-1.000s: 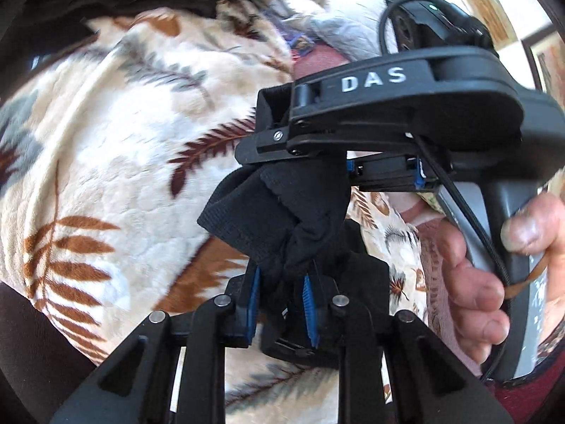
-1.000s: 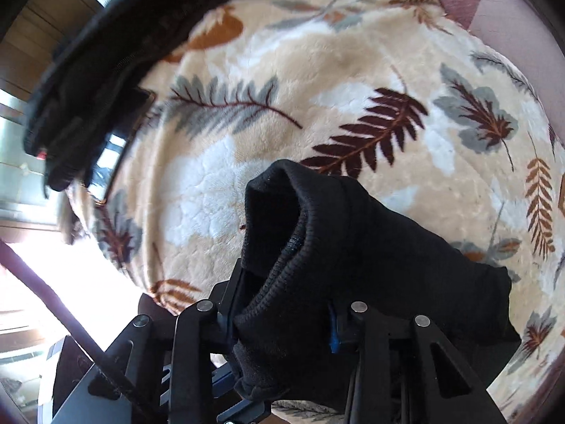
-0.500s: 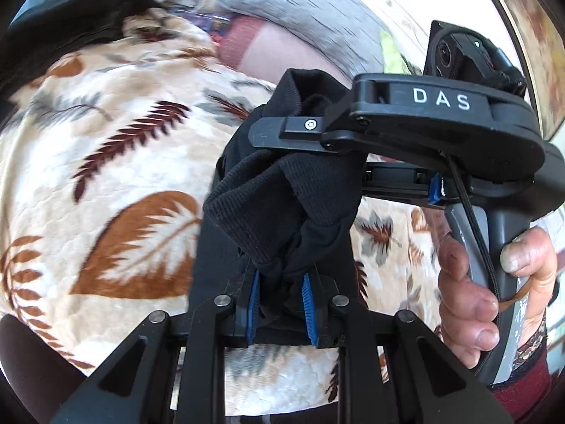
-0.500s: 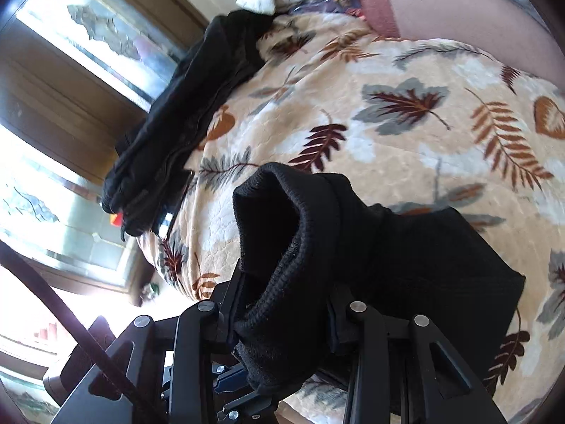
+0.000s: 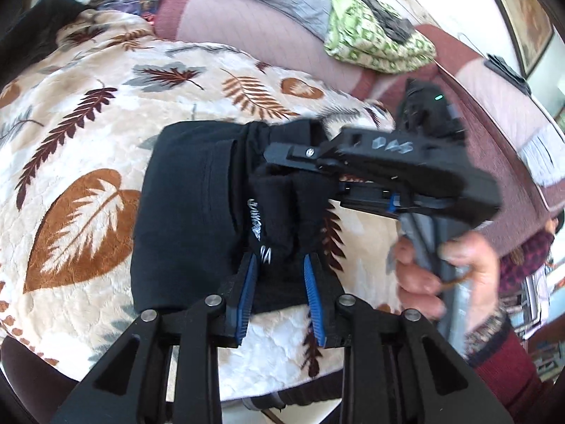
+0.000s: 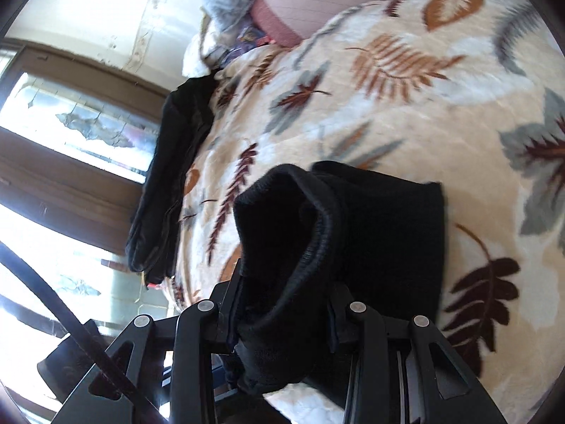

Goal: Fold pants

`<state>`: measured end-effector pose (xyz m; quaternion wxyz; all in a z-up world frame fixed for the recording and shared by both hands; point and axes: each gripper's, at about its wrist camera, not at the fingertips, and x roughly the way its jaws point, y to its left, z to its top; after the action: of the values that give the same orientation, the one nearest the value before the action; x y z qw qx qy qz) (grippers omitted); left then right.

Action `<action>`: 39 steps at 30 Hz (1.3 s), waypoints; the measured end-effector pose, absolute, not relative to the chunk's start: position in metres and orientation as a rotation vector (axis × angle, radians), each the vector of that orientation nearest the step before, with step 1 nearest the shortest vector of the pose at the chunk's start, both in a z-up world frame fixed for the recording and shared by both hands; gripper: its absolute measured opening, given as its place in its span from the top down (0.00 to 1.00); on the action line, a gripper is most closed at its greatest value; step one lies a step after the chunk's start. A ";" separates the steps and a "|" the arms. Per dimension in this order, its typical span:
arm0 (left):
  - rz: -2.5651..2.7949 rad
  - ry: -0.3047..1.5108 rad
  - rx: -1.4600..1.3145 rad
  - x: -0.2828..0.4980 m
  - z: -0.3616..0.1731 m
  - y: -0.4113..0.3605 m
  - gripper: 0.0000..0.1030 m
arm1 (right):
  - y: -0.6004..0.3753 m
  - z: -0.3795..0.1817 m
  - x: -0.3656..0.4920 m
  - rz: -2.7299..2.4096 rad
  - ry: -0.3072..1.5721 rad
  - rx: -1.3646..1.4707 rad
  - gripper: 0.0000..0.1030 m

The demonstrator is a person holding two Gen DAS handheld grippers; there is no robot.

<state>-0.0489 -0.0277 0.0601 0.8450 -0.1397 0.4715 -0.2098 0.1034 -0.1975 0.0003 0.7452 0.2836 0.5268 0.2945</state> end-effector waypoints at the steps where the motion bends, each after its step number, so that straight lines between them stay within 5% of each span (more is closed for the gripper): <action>1: -0.457 0.993 -0.294 -0.052 0.063 -0.027 0.72 | -0.204 -0.004 0.102 0.604 1.146 0.603 0.57; 6: -0.441 0.953 -0.320 -0.065 0.075 -0.005 0.53 | -0.237 -0.014 0.095 0.465 1.125 0.573 0.49; 17: -0.249 0.969 -0.386 -0.047 0.065 0.047 0.52 | -0.240 0.046 0.069 0.687 0.888 0.802 0.49; 24: -0.230 0.980 -0.370 -0.050 0.060 0.050 0.51 | -0.188 -0.005 0.072 0.692 1.053 0.764 0.49; 39: -0.297 1.019 -0.231 -0.021 0.032 -0.002 0.51 | -0.260 -0.065 0.038 0.600 1.011 0.948 0.54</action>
<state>-0.0213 -0.0022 0.0319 0.8561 -0.1099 0.4848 -0.1413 0.0383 -0.2601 -0.0651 0.7283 0.4302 0.4588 0.2722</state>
